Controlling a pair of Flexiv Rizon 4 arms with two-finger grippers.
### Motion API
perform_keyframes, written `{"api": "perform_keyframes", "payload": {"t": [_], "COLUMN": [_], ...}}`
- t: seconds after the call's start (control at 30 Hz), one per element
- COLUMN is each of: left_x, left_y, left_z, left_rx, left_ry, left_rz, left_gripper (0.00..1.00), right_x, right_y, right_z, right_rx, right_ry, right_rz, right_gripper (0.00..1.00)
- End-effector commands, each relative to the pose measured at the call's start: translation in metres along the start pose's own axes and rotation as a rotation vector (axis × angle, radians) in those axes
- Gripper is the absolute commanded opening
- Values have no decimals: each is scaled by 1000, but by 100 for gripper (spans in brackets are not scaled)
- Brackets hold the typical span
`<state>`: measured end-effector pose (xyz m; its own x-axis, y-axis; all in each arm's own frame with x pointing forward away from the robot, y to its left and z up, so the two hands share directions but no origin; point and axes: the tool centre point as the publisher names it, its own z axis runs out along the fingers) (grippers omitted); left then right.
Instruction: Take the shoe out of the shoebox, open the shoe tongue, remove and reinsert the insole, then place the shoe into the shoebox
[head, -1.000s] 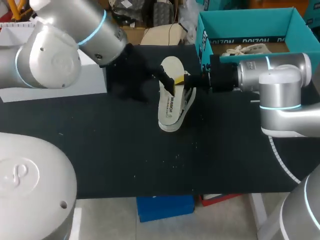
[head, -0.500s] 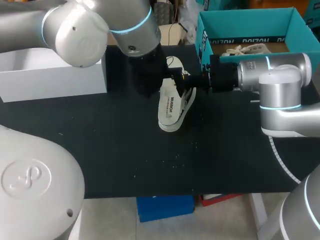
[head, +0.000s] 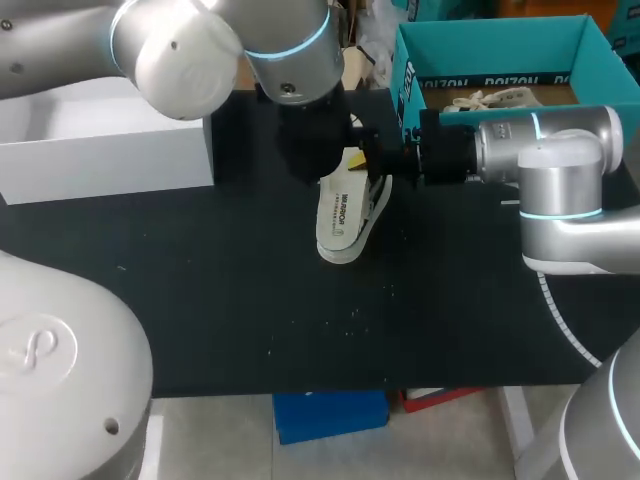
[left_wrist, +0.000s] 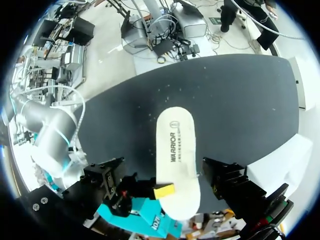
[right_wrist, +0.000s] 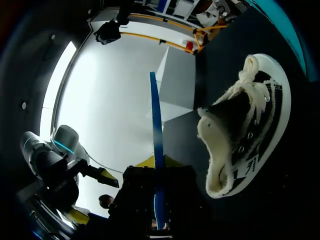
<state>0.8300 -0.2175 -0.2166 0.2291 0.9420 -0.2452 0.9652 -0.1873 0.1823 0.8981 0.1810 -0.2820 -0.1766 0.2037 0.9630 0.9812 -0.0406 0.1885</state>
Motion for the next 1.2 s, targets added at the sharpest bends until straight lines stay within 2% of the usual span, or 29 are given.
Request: {"api": "perform_keyframes", "payload": {"t": [0.03,0.27,0.63,0.97,1.2], "left_x": [3,14,31,36,33], "left_y": [15,44,103,155,183], "left_z": [3,-2,-3,3,6], "left_rx": [12,8,-5,-7,-22], "left_ry": [-3,-2,6,29,45], "left_rz": [6,11,25,62,59], "left_gripper": [100,100,100,100,100], "right_x": [0,0,0,0,0], "right_y": [1,1,1,1,1], "right_z": [1,1,1,1,1], "right_rx": [2,2,2,2,2], "right_ry": [-2,-2,-2,-2,-2], "right_rz": [1,1,1,1,1], "right_gripper": [0,0,0,0,0]}}
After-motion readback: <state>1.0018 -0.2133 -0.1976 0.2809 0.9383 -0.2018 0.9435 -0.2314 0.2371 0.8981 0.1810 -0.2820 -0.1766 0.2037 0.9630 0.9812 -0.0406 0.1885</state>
